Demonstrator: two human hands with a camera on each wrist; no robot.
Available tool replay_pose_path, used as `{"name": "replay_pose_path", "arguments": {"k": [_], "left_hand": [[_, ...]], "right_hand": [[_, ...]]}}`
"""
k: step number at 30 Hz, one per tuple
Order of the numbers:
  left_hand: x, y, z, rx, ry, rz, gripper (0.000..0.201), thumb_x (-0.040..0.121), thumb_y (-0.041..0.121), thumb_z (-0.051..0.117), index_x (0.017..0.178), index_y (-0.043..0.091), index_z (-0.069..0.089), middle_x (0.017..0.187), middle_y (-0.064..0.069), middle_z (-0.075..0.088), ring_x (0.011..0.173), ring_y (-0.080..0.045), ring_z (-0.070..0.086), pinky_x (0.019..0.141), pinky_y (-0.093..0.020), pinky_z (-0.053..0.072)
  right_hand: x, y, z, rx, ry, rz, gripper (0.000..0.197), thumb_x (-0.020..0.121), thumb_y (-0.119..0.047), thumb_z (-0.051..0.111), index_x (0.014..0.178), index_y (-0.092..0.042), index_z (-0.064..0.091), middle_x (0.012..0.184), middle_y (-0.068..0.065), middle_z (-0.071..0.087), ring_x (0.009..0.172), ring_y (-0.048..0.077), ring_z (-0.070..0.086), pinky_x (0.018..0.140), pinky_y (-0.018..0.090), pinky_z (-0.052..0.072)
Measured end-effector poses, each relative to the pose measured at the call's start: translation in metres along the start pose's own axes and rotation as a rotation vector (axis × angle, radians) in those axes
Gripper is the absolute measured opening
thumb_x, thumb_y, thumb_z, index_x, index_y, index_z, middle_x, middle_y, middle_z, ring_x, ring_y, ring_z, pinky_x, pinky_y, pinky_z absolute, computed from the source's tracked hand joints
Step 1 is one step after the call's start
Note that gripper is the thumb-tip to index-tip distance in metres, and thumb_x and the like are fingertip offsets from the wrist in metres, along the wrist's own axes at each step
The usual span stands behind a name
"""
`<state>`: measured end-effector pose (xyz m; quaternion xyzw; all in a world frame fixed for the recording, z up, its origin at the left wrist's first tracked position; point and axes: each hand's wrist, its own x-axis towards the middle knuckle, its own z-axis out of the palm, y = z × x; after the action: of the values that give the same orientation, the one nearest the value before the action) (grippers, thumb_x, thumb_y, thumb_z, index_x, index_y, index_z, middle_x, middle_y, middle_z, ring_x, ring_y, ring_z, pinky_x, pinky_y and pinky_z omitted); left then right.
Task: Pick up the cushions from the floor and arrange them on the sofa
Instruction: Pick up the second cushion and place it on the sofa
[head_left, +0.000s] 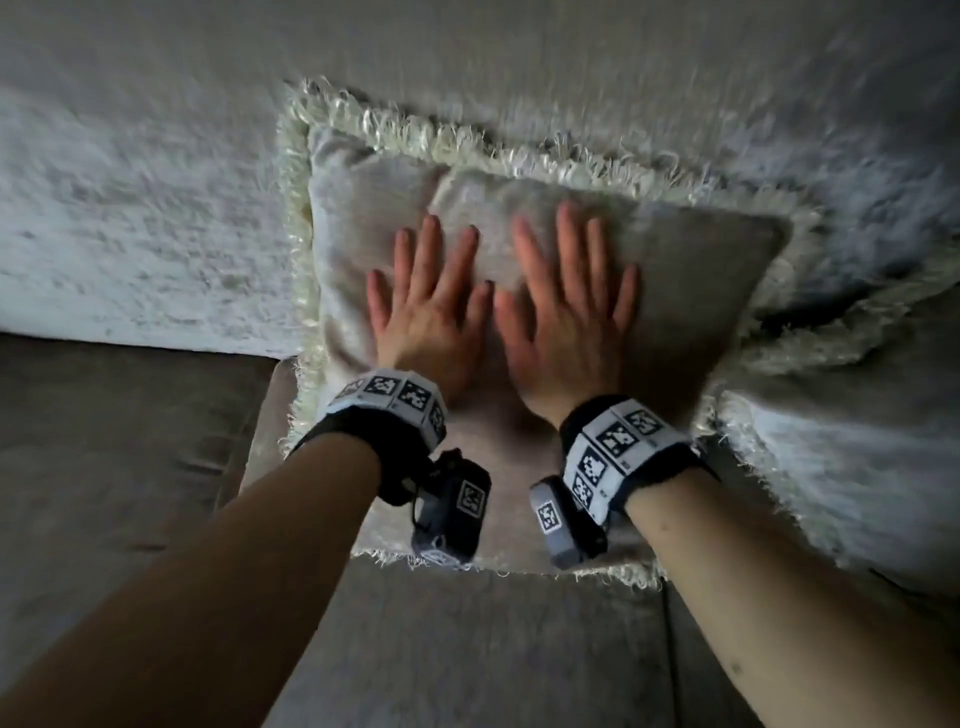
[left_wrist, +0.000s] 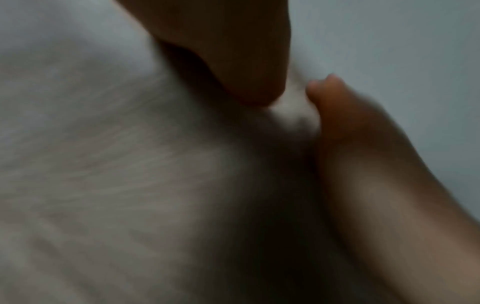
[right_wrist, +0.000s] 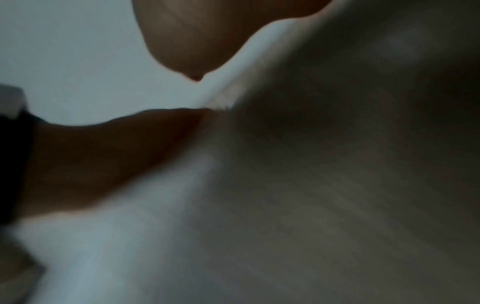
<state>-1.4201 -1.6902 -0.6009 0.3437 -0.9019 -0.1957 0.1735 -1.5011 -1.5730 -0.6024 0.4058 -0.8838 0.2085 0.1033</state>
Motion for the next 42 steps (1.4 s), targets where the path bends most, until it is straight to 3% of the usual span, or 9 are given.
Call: {"name": "replay_pose_path", "arguments": {"k": [6,12,17,22,25,30,35,38,42], "left_hand": [[-0.021,-0.218,0.018,0.306,-0.436,-0.616,0.077,0.078,0.065,0.001,0.149,0.04,0.019,0.163,0.009,-0.004,0.149,-0.037,-0.003,0.108,-0.073,0.0],[0.007,-0.061,-0.031,-0.342,0.005,-0.231,0.069,0.09,0.048,0.019,0.155,0.024,0.017,0.163,-0.004,0.012,0.151,-0.025,0.006,0.121,-0.049,0.011],[0.024,0.033,-0.037,-0.314,0.24,0.21,0.055,0.101,0.034,0.032,0.153,0.021,0.024,0.162,-0.007,0.012,0.15,-0.03,0.007,0.119,-0.056,0.011],[-0.004,-0.05,0.055,0.271,-0.209,0.041,0.062,0.098,0.055,0.022,0.153,0.039,-0.002,0.163,0.003,-0.01,0.151,-0.017,-0.008,0.115,-0.064,0.002],[-0.006,-0.04,0.032,0.262,-0.209,-0.016,0.064,0.099,0.052,0.022,0.154,0.032,-0.004,0.163,-0.002,-0.01,0.15,-0.029,-0.011,0.112,-0.069,-0.001],[-0.026,0.005,-0.004,0.071,0.117,0.26,0.057,0.101,0.039,0.028,0.155,0.029,0.014,0.163,-0.007,0.001,0.151,-0.03,0.0,0.115,-0.062,-0.002],[-0.1,-0.077,0.055,0.311,-0.509,-0.121,0.056,0.095,0.058,0.012,0.148,0.053,-0.007,0.159,0.014,-0.022,0.148,-0.029,-0.021,0.113,-0.068,0.0],[-0.079,-0.104,0.054,0.325,-0.577,-0.108,0.056,0.097,0.056,0.014,0.149,0.05,-0.008,0.16,0.019,-0.016,0.146,-0.035,-0.024,0.108,-0.074,-0.001],[-0.11,-0.069,0.035,0.125,-0.259,0.038,0.062,0.093,0.049,0.02,0.153,0.032,0.021,0.163,-0.005,0.008,0.149,-0.038,0.003,0.11,-0.07,0.015]], "right_hand": [[-0.056,0.099,0.037,-0.23,-0.12,0.51,0.064,0.096,-0.059,0.018,0.156,-0.037,0.007,0.166,0.003,-0.001,0.151,0.035,0.002,0.109,0.075,0.006],[0.011,-0.014,-0.039,-0.067,0.136,0.379,0.058,0.103,-0.047,0.019,0.156,-0.032,0.001,0.165,0.005,-0.005,0.152,0.024,-0.003,0.117,0.06,-0.003],[0.04,-0.045,-0.067,0.052,0.56,0.159,0.056,0.103,-0.029,0.039,0.155,-0.014,0.024,0.162,0.02,0.012,0.151,0.031,0.009,0.118,0.05,0.003],[-0.042,0.029,0.048,-0.163,-0.421,0.523,0.061,0.096,-0.062,0.016,0.152,-0.047,-0.005,0.164,-0.007,-0.016,0.15,0.024,-0.016,0.109,0.074,-0.003],[-0.039,0.027,0.028,-0.133,-0.195,0.684,0.065,0.096,-0.054,0.018,0.155,-0.037,-0.001,0.165,0.004,-0.007,0.149,0.042,-0.004,0.108,0.076,0.008],[-0.03,-0.025,-0.023,0.013,0.275,0.26,0.06,0.1,-0.04,0.024,0.156,-0.029,0.008,0.165,0.008,0.0,0.152,0.024,-0.003,0.117,0.057,-0.004],[-0.131,0.031,0.06,-0.226,-0.457,0.37,0.055,0.097,-0.057,0.02,0.151,-0.053,0.007,0.162,-0.008,-0.021,0.15,0.018,-0.018,0.111,0.07,0.003],[-0.108,0.044,0.059,-0.143,-0.206,0.781,0.059,0.098,-0.045,0.03,0.155,-0.031,0.023,0.164,0.016,0.004,0.147,0.049,0.007,0.105,0.075,0.021],[-0.092,-0.015,0.028,-0.082,0.08,0.292,0.061,0.1,-0.041,0.032,0.156,-0.028,0.014,0.164,0.013,0.003,0.151,0.035,0.004,0.115,0.06,0.009]]}}
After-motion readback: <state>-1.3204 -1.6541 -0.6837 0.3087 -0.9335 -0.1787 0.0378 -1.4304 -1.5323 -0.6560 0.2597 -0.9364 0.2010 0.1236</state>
